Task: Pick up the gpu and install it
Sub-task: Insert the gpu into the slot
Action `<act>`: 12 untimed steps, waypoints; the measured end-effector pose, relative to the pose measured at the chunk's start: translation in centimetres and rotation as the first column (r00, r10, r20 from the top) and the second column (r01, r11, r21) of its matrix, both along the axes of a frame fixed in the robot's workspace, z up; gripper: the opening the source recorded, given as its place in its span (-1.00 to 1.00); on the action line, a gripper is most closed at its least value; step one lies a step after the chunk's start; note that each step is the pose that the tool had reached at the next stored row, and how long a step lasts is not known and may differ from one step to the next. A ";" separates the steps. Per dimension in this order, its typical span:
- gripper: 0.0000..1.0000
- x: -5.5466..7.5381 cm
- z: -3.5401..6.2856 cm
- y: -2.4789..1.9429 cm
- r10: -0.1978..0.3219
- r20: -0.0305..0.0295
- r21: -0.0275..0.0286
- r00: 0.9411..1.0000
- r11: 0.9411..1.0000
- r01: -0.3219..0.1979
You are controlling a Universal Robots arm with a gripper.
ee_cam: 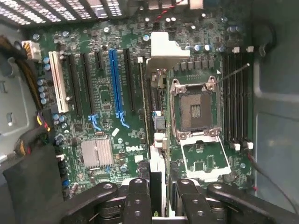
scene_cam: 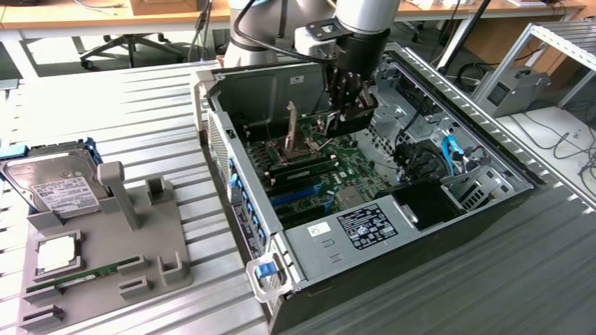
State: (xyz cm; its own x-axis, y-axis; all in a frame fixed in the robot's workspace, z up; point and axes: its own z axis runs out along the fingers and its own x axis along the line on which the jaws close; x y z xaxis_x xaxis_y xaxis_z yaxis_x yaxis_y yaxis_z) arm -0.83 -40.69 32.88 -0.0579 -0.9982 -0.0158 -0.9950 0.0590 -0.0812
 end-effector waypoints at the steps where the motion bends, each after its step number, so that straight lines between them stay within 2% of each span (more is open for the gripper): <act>1: -0.47 0.0 0.00 0.00 0.045 -0.001 0.000 0.999 0.999 -0.045; 2: -0.47 0.0 -0.17 0.00 0.045 -0.075 0.003 0.996 0.999 -0.045; 3: -0.47 0.0 -0.20 0.00 0.045 -0.088 0.004 0.995 0.999 -0.045; 5: -0.47 0.0 -0.20 -0.01 0.045 -0.092 0.004 0.995 0.999 -0.044; 12: -0.47 0.0 -0.21 -0.14 0.045 -0.092 0.004 0.995 0.999 -0.045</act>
State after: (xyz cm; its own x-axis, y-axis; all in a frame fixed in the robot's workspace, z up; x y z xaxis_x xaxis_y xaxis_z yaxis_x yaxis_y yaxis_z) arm -0.82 -40.83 32.67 -0.0139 -0.9998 -0.0144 -0.9998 0.0137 0.0106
